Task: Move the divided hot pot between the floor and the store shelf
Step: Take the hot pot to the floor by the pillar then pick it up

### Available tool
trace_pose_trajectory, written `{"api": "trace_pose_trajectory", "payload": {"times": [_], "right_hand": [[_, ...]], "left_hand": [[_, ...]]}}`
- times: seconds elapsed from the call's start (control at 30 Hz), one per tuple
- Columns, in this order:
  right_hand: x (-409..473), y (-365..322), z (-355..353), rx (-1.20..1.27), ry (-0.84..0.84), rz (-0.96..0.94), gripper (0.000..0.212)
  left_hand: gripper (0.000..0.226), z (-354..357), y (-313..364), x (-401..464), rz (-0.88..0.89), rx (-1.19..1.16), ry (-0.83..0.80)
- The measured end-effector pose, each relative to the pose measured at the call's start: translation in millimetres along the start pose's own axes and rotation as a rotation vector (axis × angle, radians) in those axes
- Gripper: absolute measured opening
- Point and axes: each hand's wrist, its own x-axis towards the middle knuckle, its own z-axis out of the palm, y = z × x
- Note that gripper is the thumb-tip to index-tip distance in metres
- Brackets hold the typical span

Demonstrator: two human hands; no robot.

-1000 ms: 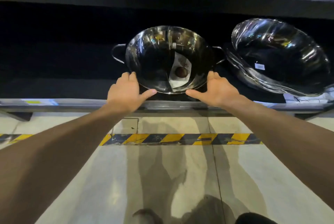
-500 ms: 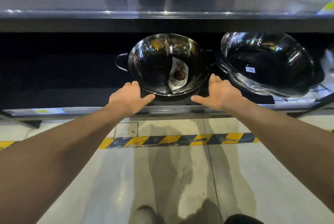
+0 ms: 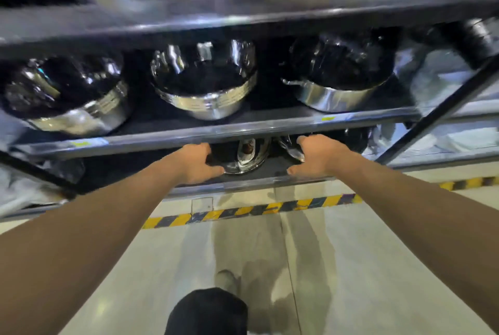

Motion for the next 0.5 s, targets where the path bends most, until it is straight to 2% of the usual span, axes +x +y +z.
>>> {"api": "trace_pose_trajectory", "payload": {"times": [0.1, 0.23, 0.37, 0.5], "right_hand": [[-59.9, 1.0, -97.6, -0.002, 0.057, -0.02, 0.059], [-137.0, 2.6, -229.9, -0.057, 0.128, -0.062, 0.066], [-214.4, 2.2, -346.1, -0.079, 0.211, -0.066, 0.069], [-286.4, 3.8, -451.7, -0.075, 0.346, -0.09, 0.066]], "left_hand": [[0.066, -88.0, 30.4, -63.5, 0.039, 0.049, 0.022], [0.063, -209.5, 74.6, -146.8, 0.056, 0.071, 0.093], [0.069, -318.8, 121.3, -229.3, 0.043, 0.138, 0.119], [0.052, -422.6, 163.9, -307.6, 0.083, 0.173, 0.246]]}}
